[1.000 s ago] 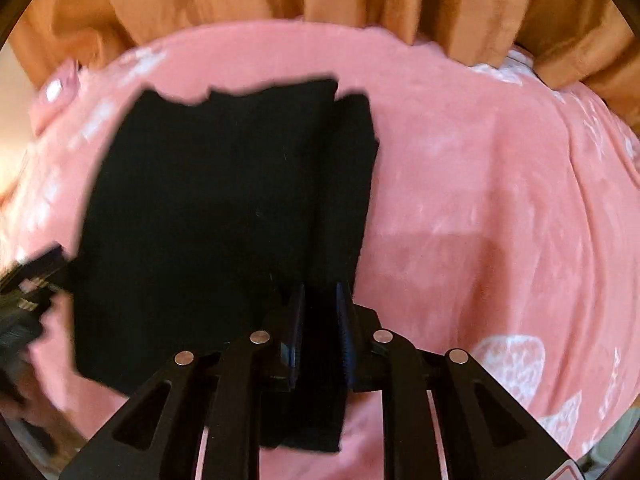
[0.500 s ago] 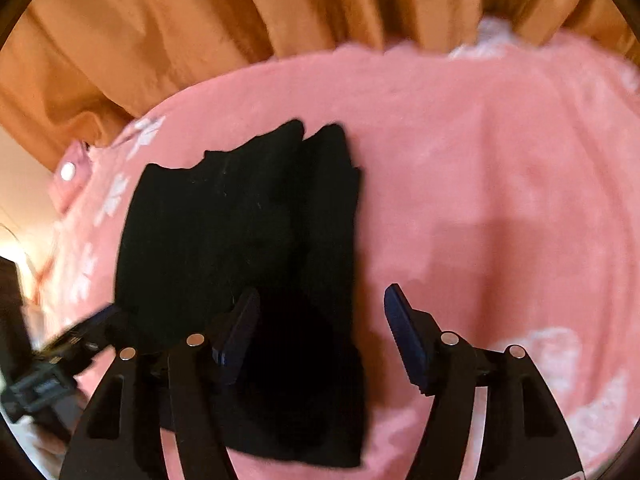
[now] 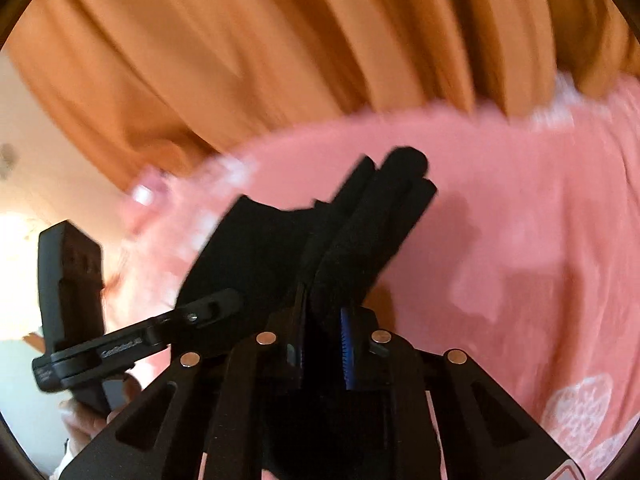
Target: Fold small clothes
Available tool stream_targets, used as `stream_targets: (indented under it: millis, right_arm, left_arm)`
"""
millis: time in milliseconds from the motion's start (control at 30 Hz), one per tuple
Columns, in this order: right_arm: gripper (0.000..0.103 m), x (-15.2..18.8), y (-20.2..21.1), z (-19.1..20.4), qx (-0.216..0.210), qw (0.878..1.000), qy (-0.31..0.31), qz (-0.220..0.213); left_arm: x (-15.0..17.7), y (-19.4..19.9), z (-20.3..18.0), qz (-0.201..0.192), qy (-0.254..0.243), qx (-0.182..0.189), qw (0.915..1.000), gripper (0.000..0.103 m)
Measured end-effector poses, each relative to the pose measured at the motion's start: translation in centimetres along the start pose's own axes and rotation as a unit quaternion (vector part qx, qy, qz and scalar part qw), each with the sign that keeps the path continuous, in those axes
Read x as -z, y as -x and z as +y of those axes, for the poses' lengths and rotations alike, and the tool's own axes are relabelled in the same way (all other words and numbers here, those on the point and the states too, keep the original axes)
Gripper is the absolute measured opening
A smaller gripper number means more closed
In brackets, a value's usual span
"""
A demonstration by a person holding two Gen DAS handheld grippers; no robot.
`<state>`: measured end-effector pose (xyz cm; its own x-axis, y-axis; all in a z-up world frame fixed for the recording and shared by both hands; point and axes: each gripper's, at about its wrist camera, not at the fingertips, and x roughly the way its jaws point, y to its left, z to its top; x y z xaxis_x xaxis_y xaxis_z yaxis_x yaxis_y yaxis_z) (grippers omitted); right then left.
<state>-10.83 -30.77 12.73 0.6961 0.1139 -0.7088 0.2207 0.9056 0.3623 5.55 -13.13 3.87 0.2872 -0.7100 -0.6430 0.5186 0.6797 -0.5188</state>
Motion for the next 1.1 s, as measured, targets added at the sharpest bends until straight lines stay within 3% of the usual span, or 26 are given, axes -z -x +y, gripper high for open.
stream_targets:
  millis: [67, 133, 200, 233, 267, 300, 333, 367, 433, 467, 567, 733, 833, 867, 967, 1100]
  right_arm:
    - [0.014, -1.7, 2.0, 1.9, -0.022, 0.999, 0.011, -0.032]
    - [0.017, -3.2, 2.8, 3.2, -0.034, 0.998, 0.014, -0.055]
    - [0.026, -4.1, 0.2, 2.4, -0.013, 0.999, 0.002, -0.034]
    - [0.037, -4.2, -1.9, 1.5, 0.011, 1.000, -0.001, -0.012]
    - [0.038, -4.0, -3.5, 0.4, 0.037, 0.999, -0.004, 0.004]
    - [0.037, -3.2, -5.8, -1.3, 0.095, 0.995, -0.012, 0.026]
    - [0.033, -2.4, -7.2, -2.4, 0.135, 0.990, -0.019, 0.044]
    - [0.029, -1.5, -7.9, -3.2, 0.146, 0.987, -0.036, 0.059]
    - [0.022, -0.6, -7.6, -3.0, 0.067, 0.994, -0.063, 0.067]
    - [0.021, -0.5, -7.3, -2.2, 0.058, 0.995, -0.050, 0.063]
    - [0.021, 0.5, -7.3, 2.6, 0.089, 0.994, 0.056, 0.043]
    - [0.017, 3.6, -11.9, 3.7, 0.100, 0.983, 0.093, 0.122]
    - [0.014, 5.8, -14.7, 2.1, 0.148, 0.969, 0.102, 0.172]
    - [0.013, 6.4, -14.4, 1.7, 0.140, 0.972, 0.101, 0.159]
    - [0.012, 7.1, -13.3, 1.6, 0.142, 0.971, 0.111, 0.160]
    - [0.012, 7.9, -12.0, 1.5, 0.148, 0.970, 0.110, 0.156]
  left_arm:
    - [-2.1, 3.2, -0.8, -0.033, -0.025, 0.003, 0.9992, 0.028]
    - [-3.9, 5.2, -0.9, -0.052, -0.039, -0.023, 0.9976, 0.036]
    - [-5.0, 5.3, 0.3, -0.055, -0.048, -0.064, 0.9953, 0.056]
    - [-5.4, 4.1, 1.8, -0.047, -0.048, -0.097, 0.9930, 0.074]
    - [-5.3, 2.8, 3.6, -0.041, -0.040, -0.126, 0.9904, 0.073]
    - [-4.7, 1.4, 5.9, -0.032, -0.024, -0.157, 0.9868, 0.073]
    - [-4.0, 0.7, 7.6, -0.020, -0.002, -0.179, 0.9837, 0.066]
    - [-3.4, 0.2, 9.2, -0.001, 0.028, -0.194, 0.9806, 0.060]
    - [-2.3, 0.5, 10.9, 0.009, 0.070, -0.161, 0.9844, 0.060]
    - [-2.0, 1.0, 10.7, -0.001, 0.065, -0.156, 0.9857, 0.061]
    - [-0.8, 1.5, 8.4, -0.025, -0.003, -0.201, 0.9793, 0.063]
    - [2.0, -2.1, 7.1, 0.023, -0.032, -0.206, 0.9777, 0.063]
    - [4.7, -3.9, 8.2, 0.061, -0.069, -0.263, 0.9604, 0.065]
    - [5.4, -4.6, 8.9, 0.073, -0.071, -0.268, 0.9581, 0.066]
    - [6.4, -4.2, 9.9, 0.058, -0.067, -0.262, 0.9609, 0.072]
    - [6.5, -3.9, 10.2, 0.055, -0.058, -0.262, 0.9616, 0.073]
